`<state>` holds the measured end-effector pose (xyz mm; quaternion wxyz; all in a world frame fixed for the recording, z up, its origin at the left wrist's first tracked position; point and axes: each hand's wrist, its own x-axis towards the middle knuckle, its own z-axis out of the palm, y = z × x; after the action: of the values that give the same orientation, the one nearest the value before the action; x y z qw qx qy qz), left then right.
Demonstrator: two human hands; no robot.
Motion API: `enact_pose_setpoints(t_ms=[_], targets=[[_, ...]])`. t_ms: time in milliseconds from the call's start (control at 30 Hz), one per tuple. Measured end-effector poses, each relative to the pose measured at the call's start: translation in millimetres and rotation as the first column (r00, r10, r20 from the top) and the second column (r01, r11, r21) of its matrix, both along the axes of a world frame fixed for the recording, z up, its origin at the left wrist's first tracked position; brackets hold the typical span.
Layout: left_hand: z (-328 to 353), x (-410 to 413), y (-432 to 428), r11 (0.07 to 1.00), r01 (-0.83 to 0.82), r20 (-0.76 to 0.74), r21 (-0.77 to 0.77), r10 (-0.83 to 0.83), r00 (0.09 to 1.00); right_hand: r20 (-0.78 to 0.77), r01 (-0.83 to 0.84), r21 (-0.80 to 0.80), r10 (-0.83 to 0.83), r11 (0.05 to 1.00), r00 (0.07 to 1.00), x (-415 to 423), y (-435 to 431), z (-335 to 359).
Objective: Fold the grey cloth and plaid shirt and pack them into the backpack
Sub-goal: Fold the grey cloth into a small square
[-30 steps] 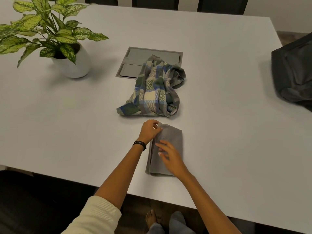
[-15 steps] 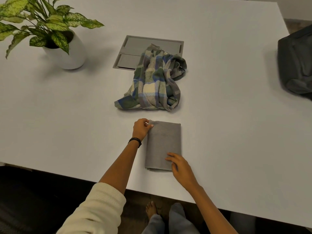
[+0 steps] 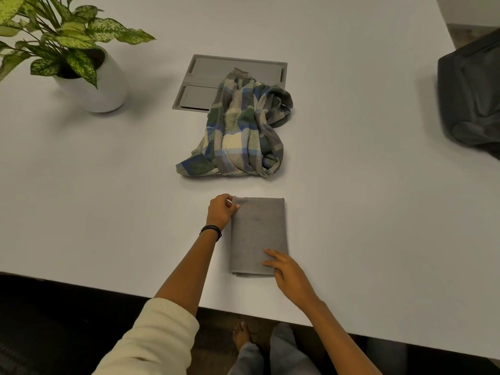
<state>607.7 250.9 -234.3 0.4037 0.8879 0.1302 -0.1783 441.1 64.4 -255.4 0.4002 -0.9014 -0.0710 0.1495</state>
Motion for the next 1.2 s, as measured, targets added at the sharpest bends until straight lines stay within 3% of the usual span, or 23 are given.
enact_pose_setpoints(t_ms=[167, 267, 467, 600, 733, 800, 933, 1200], targets=[[0.1, -9.9, 0.3, 0.999, 0.038, -0.005, 0.012, -0.038, 0.999, -0.029, -0.017, -0.003, 0.017, 1.0, 0.999, -1.6, -2.9, -4.0], [3.3, -16.7, -2.7, 0.997, 0.068, 0.098, -0.021, -0.065, 0.993, -0.055, -0.02, 0.019, 0.021, 1.0, 0.998, -1.1, -3.7, -2.1], [12.9, -27.1, -8.7, 0.901, 0.407, 0.275, 0.149, -0.433, 0.858, -0.021, 0.158, 0.158, -0.157, 0.975, 0.987, 9.8, -8.6, 15.1], [7.3, -39.7, -4.3, 0.657, 0.701, 0.134, 0.279, -0.749, 0.649, 0.039, 0.134, 0.051, -0.136, 0.99, 0.99, 33.6, -13.0, 29.7], [-2.2, -50.3, 3.6, 0.424, 0.783, -0.116, 0.456, -0.843, 0.524, -0.001, -0.173, -0.26, 0.179, 0.95, 0.984, 64.9, -16.0, 35.5], [-2.9, -53.1, 5.3, 0.376, 0.786, -0.179, 0.491, -0.839, 0.514, -0.088, -0.28, -0.399, 0.267, 0.873, 0.96, 76.7, -15.8, 33.7], [-4.7, -57.6, 3.7, 0.29, 0.768, -0.262, 0.57, -0.822, 0.505, -0.204, -0.39, -0.489, 0.332, 0.78, 0.921, 88.3, -14.7, 28.5], [-6.5, -59.1, -6.6, 0.264, 0.735, -0.321, 0.625, -0.77, 0.551, -0.277, -0.424, -0.477, 0.326, 0.77, 0.904, 88.8, -19.1, 14.6]])
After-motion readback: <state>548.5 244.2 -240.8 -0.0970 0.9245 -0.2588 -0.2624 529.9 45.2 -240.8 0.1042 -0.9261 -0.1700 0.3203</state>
